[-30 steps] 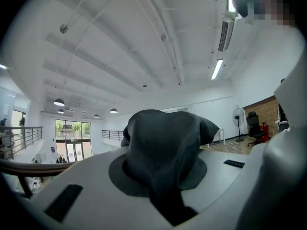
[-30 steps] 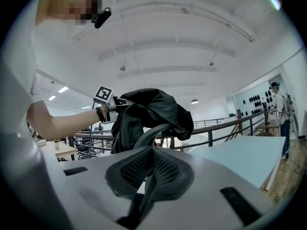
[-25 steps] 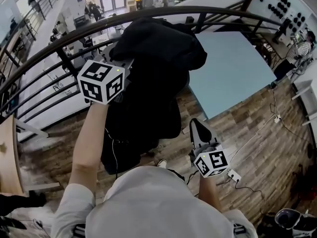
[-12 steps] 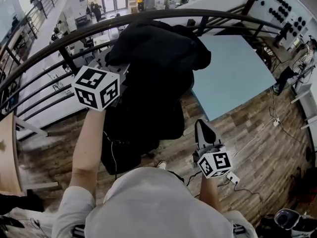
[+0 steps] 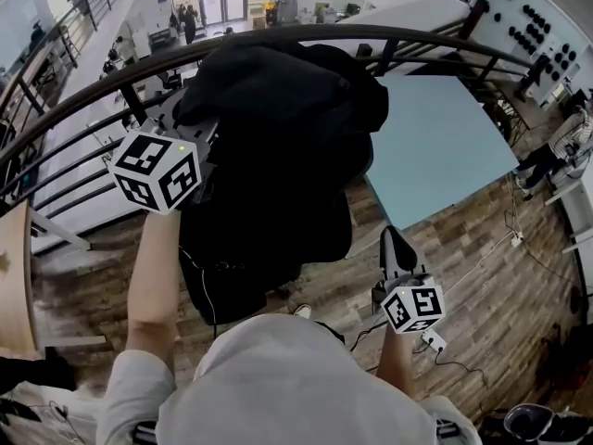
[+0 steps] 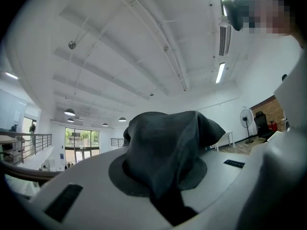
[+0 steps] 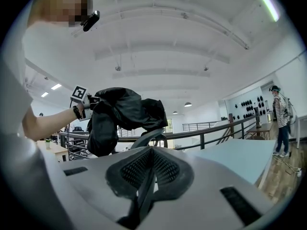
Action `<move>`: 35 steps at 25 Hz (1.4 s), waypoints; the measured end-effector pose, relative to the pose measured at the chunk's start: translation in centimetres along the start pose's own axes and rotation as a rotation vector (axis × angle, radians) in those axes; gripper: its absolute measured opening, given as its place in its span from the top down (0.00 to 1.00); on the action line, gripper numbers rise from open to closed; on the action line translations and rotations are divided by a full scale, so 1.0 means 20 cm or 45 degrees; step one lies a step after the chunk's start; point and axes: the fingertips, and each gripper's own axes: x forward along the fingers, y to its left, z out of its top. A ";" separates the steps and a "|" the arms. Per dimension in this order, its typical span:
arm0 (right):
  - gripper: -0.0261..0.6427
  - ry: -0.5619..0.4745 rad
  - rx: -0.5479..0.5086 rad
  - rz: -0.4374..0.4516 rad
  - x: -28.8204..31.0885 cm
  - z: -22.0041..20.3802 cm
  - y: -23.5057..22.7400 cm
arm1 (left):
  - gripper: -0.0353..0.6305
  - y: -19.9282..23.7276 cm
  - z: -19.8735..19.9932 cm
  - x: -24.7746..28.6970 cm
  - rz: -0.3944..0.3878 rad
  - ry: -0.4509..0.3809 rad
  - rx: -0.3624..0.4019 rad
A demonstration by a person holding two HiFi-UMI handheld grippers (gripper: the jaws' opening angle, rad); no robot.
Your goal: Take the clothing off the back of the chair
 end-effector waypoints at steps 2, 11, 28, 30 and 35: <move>0.93 -0.001 0.023 0.005 0.00 -0.01 0.01 | 0.82 0.04 0.00 -0.06 0.026 -0.001 -0.006; 0.93 0.013 0.042 0.047 0.00 -0.02 0.09 | 0.82 0.15 -0.22 -0.30 0.168 0.130 0.059; 0.93 0.001 0.009 -0.027 -0.07 0.09 0.01 | 0.82 0.27 -0.40 -1.24 0.574 -0.007 -0.138; 0.93 -0.008 0.004 -0.042 -0.08 0.10 -0.01 | 0.82 0.25 -0.42 -1.26 0.597 -0.001 -0.152; 0.93 -0.022 -0.008 -0.054 -0.06 0.12 -0.04 | 0.82 0.25 -0.42 -1.25 0.610 -0.036 -0.192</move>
